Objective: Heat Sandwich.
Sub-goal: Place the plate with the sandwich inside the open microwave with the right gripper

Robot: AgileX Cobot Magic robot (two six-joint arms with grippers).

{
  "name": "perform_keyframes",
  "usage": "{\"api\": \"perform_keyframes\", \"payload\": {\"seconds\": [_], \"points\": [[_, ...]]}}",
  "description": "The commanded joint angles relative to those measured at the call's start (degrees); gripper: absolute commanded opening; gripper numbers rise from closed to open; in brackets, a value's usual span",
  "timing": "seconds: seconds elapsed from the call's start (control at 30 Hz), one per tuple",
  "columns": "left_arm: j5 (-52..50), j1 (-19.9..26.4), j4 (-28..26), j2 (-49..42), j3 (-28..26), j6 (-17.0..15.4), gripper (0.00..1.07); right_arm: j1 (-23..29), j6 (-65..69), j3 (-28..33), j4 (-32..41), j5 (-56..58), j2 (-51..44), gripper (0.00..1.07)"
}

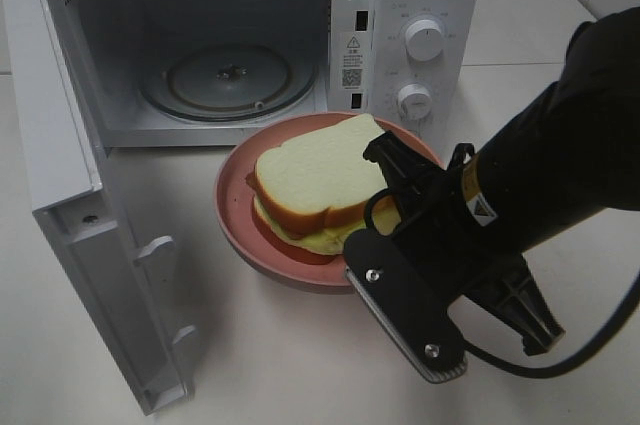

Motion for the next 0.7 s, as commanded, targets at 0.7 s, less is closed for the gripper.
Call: {"api": "perform_keyframes", "payload": {"seconds": [0.7], "points": [[-0.23,0.06,0.00,-1.55,0.23,-0.29,0.98,-0.52,-7.51,-14.27,0.46,-3.44,14.27,0.00]]}}
